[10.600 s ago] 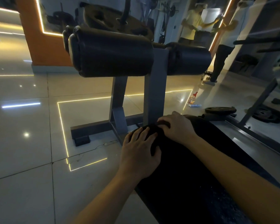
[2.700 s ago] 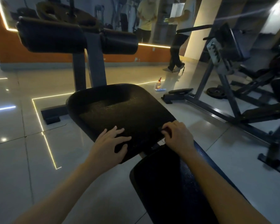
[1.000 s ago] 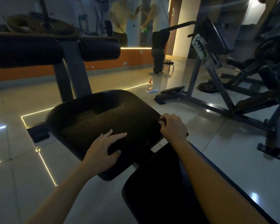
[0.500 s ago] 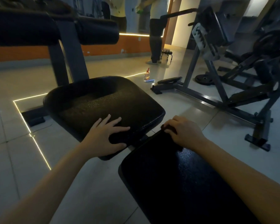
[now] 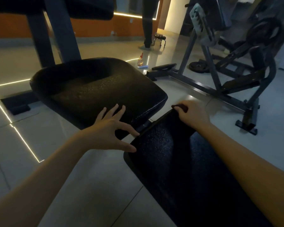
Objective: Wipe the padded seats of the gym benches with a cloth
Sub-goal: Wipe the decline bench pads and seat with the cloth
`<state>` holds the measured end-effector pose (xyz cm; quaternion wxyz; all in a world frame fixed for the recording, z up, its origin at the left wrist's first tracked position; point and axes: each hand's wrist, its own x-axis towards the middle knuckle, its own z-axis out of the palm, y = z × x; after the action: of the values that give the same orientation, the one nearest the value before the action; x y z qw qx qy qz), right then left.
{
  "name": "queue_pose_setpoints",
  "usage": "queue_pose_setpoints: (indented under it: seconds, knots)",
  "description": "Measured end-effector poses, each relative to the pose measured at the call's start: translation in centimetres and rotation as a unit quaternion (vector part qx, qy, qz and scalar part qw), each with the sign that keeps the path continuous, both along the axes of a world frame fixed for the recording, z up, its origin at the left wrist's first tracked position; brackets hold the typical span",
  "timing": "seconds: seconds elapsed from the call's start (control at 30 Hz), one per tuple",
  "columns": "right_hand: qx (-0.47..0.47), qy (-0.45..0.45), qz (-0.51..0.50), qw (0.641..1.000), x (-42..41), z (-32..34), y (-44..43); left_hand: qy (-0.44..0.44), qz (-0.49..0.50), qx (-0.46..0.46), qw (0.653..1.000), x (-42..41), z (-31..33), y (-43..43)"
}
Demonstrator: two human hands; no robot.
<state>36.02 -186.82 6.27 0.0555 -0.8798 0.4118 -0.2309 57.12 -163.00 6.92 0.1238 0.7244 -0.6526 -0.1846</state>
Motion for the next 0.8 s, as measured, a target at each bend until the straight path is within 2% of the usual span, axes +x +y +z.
queue_pose_setpoints:
  seconds: [0.3, 0.4, 0.53, 0.67, 0.8]
  knots:
    - [-0.053, 0.111, 0.189, 0.974, 1.5, 0.8, 7.5, -0.008, -0.018, 0.036, 0.999, 0.1, 0.7, 0.2]
    - [-0.068, 0.141, 0.148, 0.976, 1.8, 1.4, 5.5, -0.01, -0.023, 0.019, 1.0, 0.1, 0.6, 0.2]
    - [-0.036, 0.105, 0.014, 0.994, 2.5, 1.3, 3.8, -0.01, -0.02, 0.009, 1.0, 0.0, 0.3, 0.3]
    - [-0.012, 0.099, 0.105, 0.99, 2.9, 0.3, 7.8, -0.02, -0.016, 0.024, 0.999, 0.2, 0.2, 0.2]
    - [-0.041, 0.086, 0.156, 0.983, 2.4, -0.4, 10.0, -0.02, -0.011, 0.03, 0.999, 0.2, 0.2, 0.0]
